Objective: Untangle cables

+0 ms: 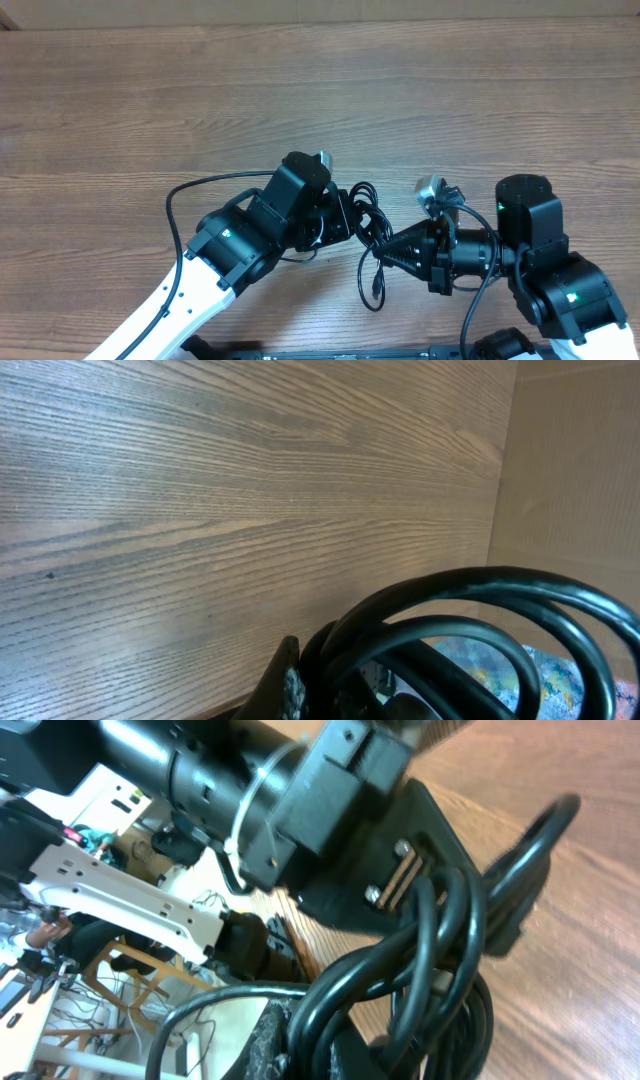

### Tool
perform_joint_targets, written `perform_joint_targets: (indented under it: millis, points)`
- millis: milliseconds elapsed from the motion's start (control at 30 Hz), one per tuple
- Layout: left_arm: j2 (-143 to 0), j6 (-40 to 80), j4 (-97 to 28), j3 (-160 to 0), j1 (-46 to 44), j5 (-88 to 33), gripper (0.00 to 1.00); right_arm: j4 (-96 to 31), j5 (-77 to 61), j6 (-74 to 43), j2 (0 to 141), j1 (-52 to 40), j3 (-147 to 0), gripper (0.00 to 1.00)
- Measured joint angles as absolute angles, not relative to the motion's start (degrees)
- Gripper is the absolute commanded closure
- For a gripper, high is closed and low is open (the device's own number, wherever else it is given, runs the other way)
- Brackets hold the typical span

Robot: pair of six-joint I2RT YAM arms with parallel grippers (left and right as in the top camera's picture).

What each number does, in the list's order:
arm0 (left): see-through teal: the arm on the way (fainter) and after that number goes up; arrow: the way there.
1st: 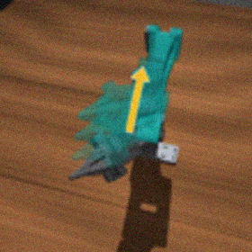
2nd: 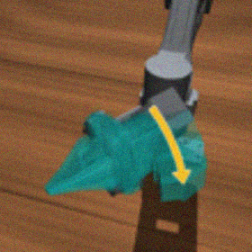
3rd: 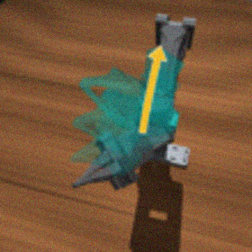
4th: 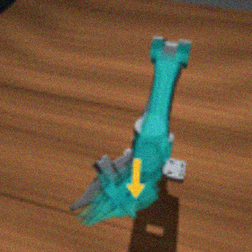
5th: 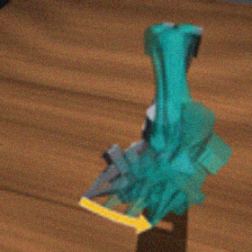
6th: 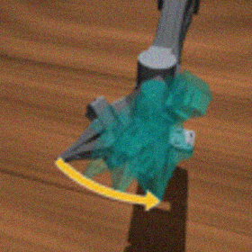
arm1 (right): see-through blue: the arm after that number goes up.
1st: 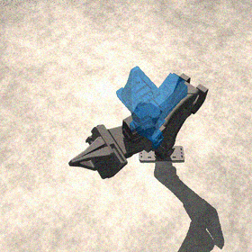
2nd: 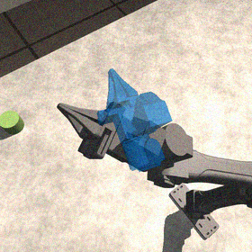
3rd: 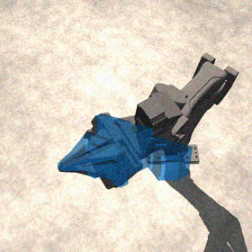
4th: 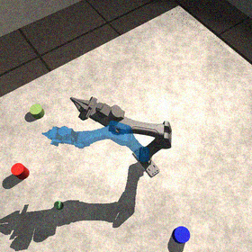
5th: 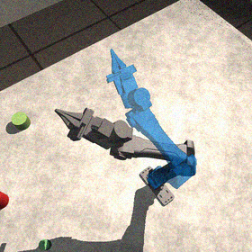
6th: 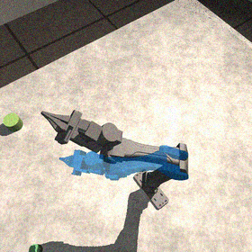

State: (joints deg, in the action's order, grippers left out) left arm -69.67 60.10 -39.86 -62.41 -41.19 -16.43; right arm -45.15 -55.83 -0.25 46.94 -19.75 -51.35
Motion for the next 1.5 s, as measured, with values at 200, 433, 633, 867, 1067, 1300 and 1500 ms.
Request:
perform_joint_targets:
  millis: [200,433,633,867,1067,1300,1500]
  points:
    - [-69.5,60.1,-39.9,-62.8,-41.1,-15.9,0.96,-39.7,-57.3,-0.4,47.2,-19.7,-51.0,0.96]
    - [-69.2,56.8,-39.7,-63.1,-40.9,-15.9,0.96,-37.7,-58.5,-0.4,47.2,-19.6,-51.0,0.96]
    - [-68.3,49.9,-40.1,-63.1,-40.1,-15.7,0.96,-37.6,-58.7,-0.4,47.2,-19.6,-51.0,0.96]
    - [-65.1,41.3,-41.1,-62.4,-37.8,-12.5,0.96,-36.5,-55.5,-4.2,46.8,-19.7,-51.0,0.62]
    - [-62.8,35.2,-42.2,-60.9,-36.6,-4.8,0.96,-37.0,-53.0,-6.9,44.9,-19.9,-52.0,0.0]
    - [-61.5,31.9,-41.7,-60.8,-36.6,-1.0,0.96,-39.6,-51.9,-7.3,44.9,-19.9,-52.1,0.0]
    - [-61.5,31.1,-38.9,-60.8,-36.6,-1.5,0.96,-42.3,-53.7,-5.0,44.9,-19.9,-52.1,0.0]
